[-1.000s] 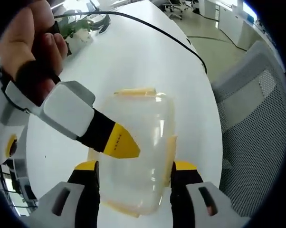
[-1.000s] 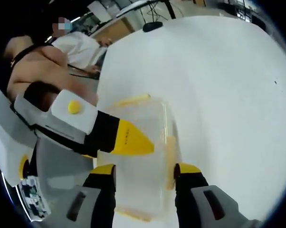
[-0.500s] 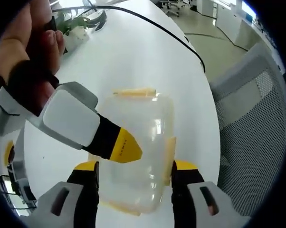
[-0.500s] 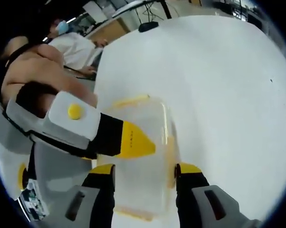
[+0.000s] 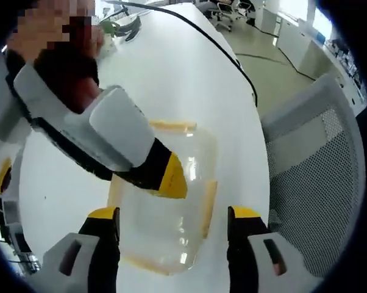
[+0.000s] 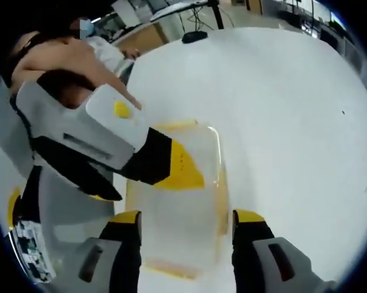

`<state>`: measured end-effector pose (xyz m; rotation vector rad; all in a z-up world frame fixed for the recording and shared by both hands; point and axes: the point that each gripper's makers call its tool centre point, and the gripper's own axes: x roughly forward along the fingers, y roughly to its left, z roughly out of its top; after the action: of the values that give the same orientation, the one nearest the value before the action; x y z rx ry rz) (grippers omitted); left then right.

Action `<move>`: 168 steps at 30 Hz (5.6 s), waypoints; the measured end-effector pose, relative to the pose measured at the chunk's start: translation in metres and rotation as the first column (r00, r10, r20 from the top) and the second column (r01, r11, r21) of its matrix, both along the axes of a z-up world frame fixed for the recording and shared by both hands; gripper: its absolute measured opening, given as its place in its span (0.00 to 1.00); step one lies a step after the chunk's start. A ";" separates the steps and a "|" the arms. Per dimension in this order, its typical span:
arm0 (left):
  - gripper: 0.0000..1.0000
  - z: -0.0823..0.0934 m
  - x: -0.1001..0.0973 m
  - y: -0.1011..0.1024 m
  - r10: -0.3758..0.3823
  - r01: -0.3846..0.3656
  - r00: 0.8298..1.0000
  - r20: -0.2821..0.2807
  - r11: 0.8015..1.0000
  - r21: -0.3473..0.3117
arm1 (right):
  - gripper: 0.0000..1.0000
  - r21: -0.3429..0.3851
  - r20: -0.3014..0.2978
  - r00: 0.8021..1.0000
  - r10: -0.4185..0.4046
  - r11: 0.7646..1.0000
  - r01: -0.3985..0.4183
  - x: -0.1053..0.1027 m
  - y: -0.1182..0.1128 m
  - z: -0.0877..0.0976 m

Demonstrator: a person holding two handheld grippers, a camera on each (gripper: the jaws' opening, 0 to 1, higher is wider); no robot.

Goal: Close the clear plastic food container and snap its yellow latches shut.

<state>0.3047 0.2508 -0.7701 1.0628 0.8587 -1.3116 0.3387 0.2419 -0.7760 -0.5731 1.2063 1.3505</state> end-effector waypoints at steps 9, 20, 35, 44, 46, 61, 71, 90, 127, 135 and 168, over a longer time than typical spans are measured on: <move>0.96 0.005 0.003 0.000 -0.004 0.003 0.999 -0.037 0.999 -0.048 | 0.79 0.024 0.062 0.998 -0.011 1.000 0.009 -0.005 -0.002 0.002; 0.99 0.008 -0.004 -0.001 -0.068 0.065 0.996 -0.055 0.996 -0.058 | 0.96 0.075 0.121 0.992 -0.029 0.997 0.020 -0.013 0.002 0.006; 0.99 0.013 0.009 0.006 -0.075 0.069 0.993 -0.089 0.995 -0.077 | 1.00 0.114 0.224 0.972 -0.066 0.993 0.041 -0.020 -0.004 0.018; 0.99 0.013 0.011 0.010 -0.099 0.091 0.990 -0.100 0.993 -0.078 | 0.99 0.120 0.270 0.960 -0.067 0.992 0.036 -0.020 -0.006 0.019; 0.99 0.013 0.013 0.012 -0.101 0.093 0.989 -0.106 0.993 -0.075 | 0.98 0.121 0.276 0.959 -0.068 0.992 0.035 -0.020 -0.006 0.020; 0.96 -0.001 0.020 0.031 -0.143 0.144 0.982 -0.121 0.990 -0.002 | 0.96 -0.016 0.296 0.955 0.008 1.000 -0.004 -0.025 -0.026 0.008; 0.95 -0.005 0.023 0.033 -0.144 0.147 0.982 -0.119 0.989 0.013 | 0.94 -0.052 0.307 0.952 -0.001 0.998 0.018 -0.022 -0.033 0.004; 0.92 -0.022 0.031 0.033 -0.154 0.159 0.983 -0.101 0.986 0.042 | 0.92 -0.078 0.314 0.949 0.036 0.997 -0.012 -0.021 -0.034 -0.012; 0.84 -0.041 0.031 0.040 -0.088 0.093 0.995 -0.053 0.991 0.096 | 0.80 -0.069 0.322 0.945 0.065 0.997 -0.045 -0.021 -0.023 -0.026; 0.84 -0.044 0.031 0.043 -0.088 0.096 0.995 -0.046 0.975 0.200 | 0.81 -0.071 0.320 0.945 0.065 0.996 -0.045 -0.021 -0.022 -0.027; 0.85 -0.043 0.030 0.043 -0.053 0.059 0.998 -0.043 0.986 0.156 | 0.83 -0.082 0.326 0.942 0.078 0.995 -0.054 -0.019 -0.022 -0.031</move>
<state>0.3344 0.2936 -0.8130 1.1952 0.9800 -1.3323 0.3199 0.2204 -0.8067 -0.8610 0.9711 1.2120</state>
